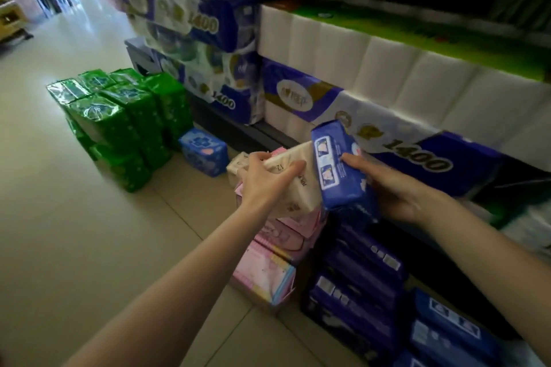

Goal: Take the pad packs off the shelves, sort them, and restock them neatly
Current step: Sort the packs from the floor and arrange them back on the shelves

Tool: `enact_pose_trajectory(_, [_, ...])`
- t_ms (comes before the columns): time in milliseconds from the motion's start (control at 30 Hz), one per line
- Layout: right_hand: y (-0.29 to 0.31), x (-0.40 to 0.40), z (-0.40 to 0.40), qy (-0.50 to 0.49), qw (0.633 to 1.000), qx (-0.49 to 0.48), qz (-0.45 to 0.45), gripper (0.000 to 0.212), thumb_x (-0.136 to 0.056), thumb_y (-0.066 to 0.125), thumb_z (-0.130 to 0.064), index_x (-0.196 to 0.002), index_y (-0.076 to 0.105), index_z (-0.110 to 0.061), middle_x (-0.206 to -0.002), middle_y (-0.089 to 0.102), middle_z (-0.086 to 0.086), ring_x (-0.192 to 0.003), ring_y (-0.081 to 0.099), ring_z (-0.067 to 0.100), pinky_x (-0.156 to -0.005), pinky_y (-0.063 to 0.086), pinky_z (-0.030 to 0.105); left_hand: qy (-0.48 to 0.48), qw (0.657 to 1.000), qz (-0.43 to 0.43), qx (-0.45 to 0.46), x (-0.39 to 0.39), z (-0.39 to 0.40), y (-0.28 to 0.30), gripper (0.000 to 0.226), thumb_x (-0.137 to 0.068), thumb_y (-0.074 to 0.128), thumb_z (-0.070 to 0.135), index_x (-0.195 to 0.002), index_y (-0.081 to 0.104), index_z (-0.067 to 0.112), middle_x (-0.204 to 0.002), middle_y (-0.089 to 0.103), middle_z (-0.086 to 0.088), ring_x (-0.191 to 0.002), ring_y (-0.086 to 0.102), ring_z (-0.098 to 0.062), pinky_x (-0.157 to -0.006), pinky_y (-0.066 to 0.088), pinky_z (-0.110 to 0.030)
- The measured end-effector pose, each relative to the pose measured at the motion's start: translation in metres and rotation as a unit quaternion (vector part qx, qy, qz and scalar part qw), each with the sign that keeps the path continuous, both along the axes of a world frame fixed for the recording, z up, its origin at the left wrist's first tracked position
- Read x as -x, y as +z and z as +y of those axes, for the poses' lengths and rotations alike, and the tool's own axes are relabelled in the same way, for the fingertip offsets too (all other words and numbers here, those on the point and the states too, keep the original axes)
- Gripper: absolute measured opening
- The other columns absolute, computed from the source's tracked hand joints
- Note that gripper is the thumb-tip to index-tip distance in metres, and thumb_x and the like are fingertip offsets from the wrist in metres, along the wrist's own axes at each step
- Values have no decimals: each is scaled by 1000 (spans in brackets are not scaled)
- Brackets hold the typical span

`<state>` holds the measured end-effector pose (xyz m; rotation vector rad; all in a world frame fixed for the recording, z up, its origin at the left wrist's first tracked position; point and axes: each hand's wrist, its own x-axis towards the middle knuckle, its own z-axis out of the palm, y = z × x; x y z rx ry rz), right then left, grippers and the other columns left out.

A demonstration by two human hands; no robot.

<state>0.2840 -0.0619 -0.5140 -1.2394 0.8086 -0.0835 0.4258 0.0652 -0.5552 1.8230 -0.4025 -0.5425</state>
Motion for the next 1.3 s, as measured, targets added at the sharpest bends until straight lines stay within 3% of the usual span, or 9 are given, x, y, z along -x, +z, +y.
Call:
enact_pose_trajectory(100, [3, -27, 4, -51, 998, 21, -12, 52, -73, 73, -34, -119, 58, -17, -100, 73, 6, -84, 70, 19, -70, 57, 31, 29, 998, -46, 20, -32, 6, 2, 63, -68, 74, 53, -116, 41, 31, -119, 34, -1, -113, 45, -25, -97, 45, -44])
enact_pose_trajectory(200, [2, -69, 5, -103, 959, 256, 70, 77, -67, 81, -38, -130, 45, -13, -121, 61, 8, -104, 61, 24, -89, 50, 37, 97, 988, -123, 5, -78, 18, 5, 66, -70, 74, 47, -122, 39, 27, -130, 29, -7, -121, 39, -32, -100, 43, -47])
enact_pose_trajectory(300, [-3, -112, 12, 20, 825, 525, 208, 95, -65, 77, -53, -134, 30, -10, -134, 46, 13, -121, 46, 31, -96, 38, 37, 127, 973, -172, -91, -113, 29, -13, 70, -73, 76, 36, -130, 37, 22, -140, 23, -12, -128, 29, -35, -98, 39, -43])
enact_pose_trajectory(467, [-30, -167, 29, 159, 507, 792, 300, 89, -76, 67, -54, -140, 20, -13, -129, 47, 19, -117, 41, 33, -91, 38, 38, 113, 956, -173, -206, -141, 26, -71, 74, -72, 77, 31, -132, 37, 20, -144, 17, -13, -129, 23, -37, -101, 36, -46])
enact_pose_trajectory(533, [-42, -173, 31, 175, 458, 815, 308, 87, -82, 62, -51, -143, 14, -12, -129, 43, 21, -117, 40, 32, -91, 36, 37, 90, 953, -177, -228, -144, 20, -96, 78, -71, 77, 34, -135, 34, 19, -144, 16, -13, -128, 23, -36, -100, 36, -46])
enact_pose_trajectory(700, [-71, -159, 21, 192, 490, 787, 321, 94, -82, 61, -53, -145, 6, -11, -134, 36, 21, -121, 36, 32, -95, 36, 37, 12, 945, -188, -267, -143, 2, -146, 84, -73, 69, 55, -137, 29, 19, -145, 12, -14, -128, 21, -37, -101, 37, -49])
enact_pose_trajectory(933, [-78, -158, 15, 181, 502, 791, 297, 97, -81, 58, -59, -145, 4, -10, -134, 36, 20, -120, 36, 31, -95, 36, 36, -61, 979, -93, -169, -151, -2, -169, 79, -73, 77, 14, -139, 34, 9, -147, 12, -13, -133, 29, -30, -106, 33, -33])
enact_pose_trajectory(1100, [-72, -158, 8, 189, 532, 773, 288, 93, -79, 60, -59, -144, 11, -13, -134, 37, 18, -122, 35, 31, -95, 35, 37, -88, 973, -142, -156, -154, 5, -148, 61, -80, 70, 13, -134, 42, 13, -146, 22, -8, -125, 35, -16, -91, 33, -20])
enact_pose_trajectory(1300, [-55, -146, 4, 114, 678, 692, 219, 95, -68, 72, -58, -137, 26, -12, -132, 45, 15, -122, 38, 32, -94, 34, 37, 2, 995, -51, 89, -135, -21, -85, 42, -90, 59, 29, -129, 48, 16, -130, 50, -5, -119, 49, -16, -98, 41, -29])
